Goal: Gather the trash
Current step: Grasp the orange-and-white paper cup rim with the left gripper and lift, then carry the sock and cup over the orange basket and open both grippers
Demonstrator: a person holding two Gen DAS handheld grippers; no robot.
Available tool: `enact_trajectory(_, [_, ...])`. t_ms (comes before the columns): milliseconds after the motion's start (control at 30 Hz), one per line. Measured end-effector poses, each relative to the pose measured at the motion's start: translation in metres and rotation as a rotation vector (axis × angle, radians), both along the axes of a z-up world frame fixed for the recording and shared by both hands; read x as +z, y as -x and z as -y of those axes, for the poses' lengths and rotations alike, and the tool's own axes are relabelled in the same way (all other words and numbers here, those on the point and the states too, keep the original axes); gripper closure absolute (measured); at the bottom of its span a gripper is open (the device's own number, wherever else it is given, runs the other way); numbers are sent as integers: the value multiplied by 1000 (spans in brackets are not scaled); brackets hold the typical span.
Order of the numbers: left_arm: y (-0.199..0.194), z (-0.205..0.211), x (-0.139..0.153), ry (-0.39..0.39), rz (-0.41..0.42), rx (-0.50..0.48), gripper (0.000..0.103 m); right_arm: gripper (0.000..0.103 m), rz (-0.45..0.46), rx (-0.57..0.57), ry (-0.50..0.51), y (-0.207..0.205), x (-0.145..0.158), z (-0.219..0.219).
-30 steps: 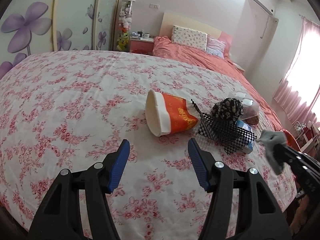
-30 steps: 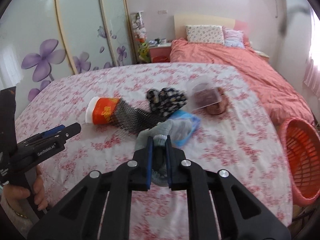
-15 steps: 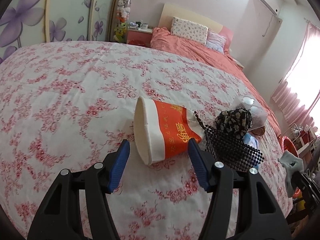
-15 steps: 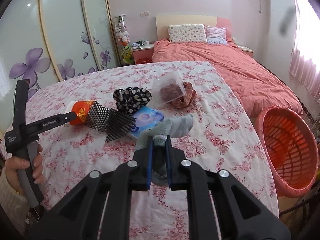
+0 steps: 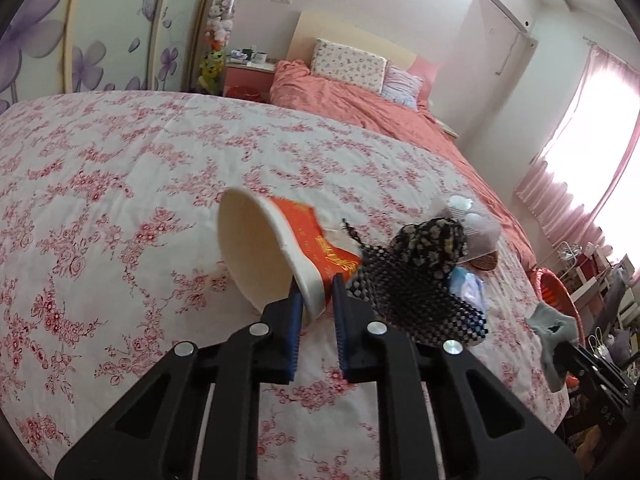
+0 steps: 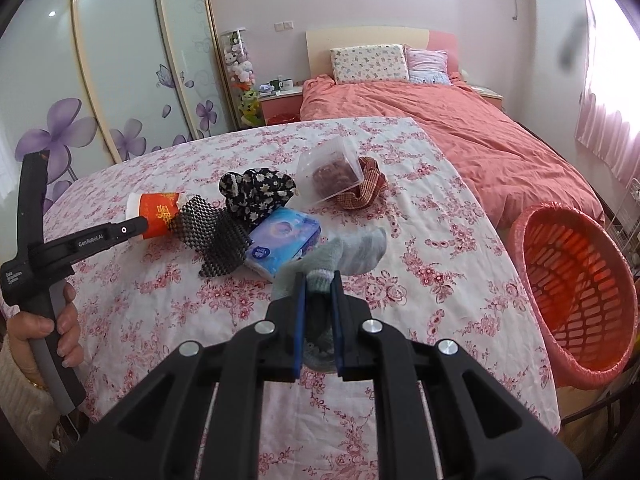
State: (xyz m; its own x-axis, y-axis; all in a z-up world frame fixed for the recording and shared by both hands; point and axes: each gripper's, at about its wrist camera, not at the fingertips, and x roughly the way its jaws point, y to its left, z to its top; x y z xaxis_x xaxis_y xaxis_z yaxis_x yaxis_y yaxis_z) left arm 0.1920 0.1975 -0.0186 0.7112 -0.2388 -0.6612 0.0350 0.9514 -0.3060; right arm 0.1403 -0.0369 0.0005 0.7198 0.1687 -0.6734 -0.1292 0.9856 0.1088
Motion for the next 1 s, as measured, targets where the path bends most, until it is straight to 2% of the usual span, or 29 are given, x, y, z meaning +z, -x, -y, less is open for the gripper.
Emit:
enact_trajectory(200, [-6, 14, -2, -8, -10, -16, 88, 91, -1, -8, -2, 2, 0, 2])
enact_trajectory(300, [-7, 19, -3, -13, -12, -23, 99, 91, 2, -12, -2, 4, 1, 3])
enact_trajectory(433, [-1, 13, 2, -19, 8, -2, 99, 91, 12, -16, -2, 5, 4, 6])
enact_trajectory(700, [14, 4, 32, -43, 63, 27, 99, 91, 39, -33, -16, 9, 14, 17])
enact_trajectory(1000, [27, 55, 65, -66, 119, -74, 99, 91, 95, -81, -11, 20, 34, 45])
